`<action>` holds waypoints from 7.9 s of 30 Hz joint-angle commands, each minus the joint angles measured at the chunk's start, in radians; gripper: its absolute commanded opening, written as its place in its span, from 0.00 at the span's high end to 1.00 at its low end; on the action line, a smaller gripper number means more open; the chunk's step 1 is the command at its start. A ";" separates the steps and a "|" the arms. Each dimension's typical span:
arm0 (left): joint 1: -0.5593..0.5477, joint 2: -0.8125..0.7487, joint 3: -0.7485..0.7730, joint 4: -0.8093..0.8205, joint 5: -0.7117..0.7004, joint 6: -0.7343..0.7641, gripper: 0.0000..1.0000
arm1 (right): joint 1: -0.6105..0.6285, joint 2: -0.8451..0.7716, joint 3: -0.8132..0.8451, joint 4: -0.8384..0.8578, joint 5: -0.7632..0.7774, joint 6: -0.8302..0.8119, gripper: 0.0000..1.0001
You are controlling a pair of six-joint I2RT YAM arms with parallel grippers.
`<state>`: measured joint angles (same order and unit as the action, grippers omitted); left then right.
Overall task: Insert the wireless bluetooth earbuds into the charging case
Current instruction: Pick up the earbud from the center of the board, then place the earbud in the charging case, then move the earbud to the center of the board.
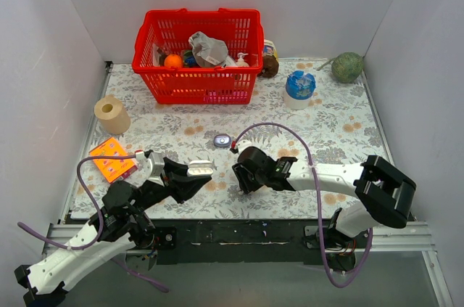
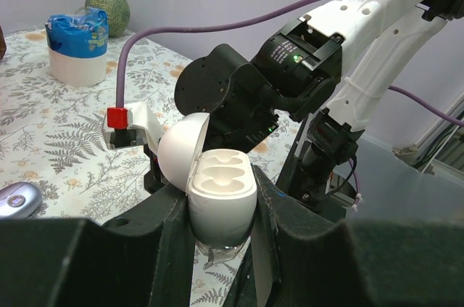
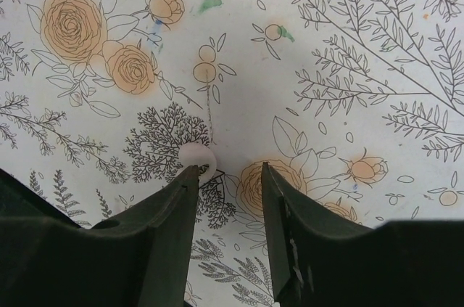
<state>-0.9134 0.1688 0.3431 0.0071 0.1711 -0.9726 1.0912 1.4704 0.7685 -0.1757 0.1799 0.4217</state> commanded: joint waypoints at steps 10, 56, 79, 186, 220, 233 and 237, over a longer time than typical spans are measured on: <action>0.001 0.009 0.030 0.005 -0.002 0.000 1.00 | 0.038 0.016 -0.031 0.033 0.012 0.038 0.51; 0.005 0.481 0.126 0.309 0.505 0.098 1.00 | 0.073 -0.559 0.572 -0.828 -0.310 -0.511 0.99; 0.008 0.679 0.238 0.346 0.659 0.104 1.00 | 0.202 -0.378 0.729 -0.708 -0.339 -0.569 0.99; 0.008 -0.092 0.174 -0.108 0.177 0.129 1.00 | -0.090 0.530 0.710 -0.008 -0.238 -0.202 0.44; 0.008 -0.083 0.140 -0.088 0.194 0.117 1.00 | -0.017 0.475 0.566 -0.102 -0.053 -0.484 0.76; 0.008 -0.071 0.111 -0.032 0.219 0.087 1.00 | -0.019 0.323 0.460 -0.057 -0.026 -0.428 0.45; 0.008 -0.068 0.116 -0.030 0.220 0.089 1.00 | -0.019 0.301 0.469 -0.044 0.001 -0.322 0.43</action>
<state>-0.9028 0.0853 0.4576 -0.0532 0.3786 -0.8787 1.0756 1.8259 1.2274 -0.2573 0.1410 -0.0048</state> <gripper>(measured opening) 0.278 0.565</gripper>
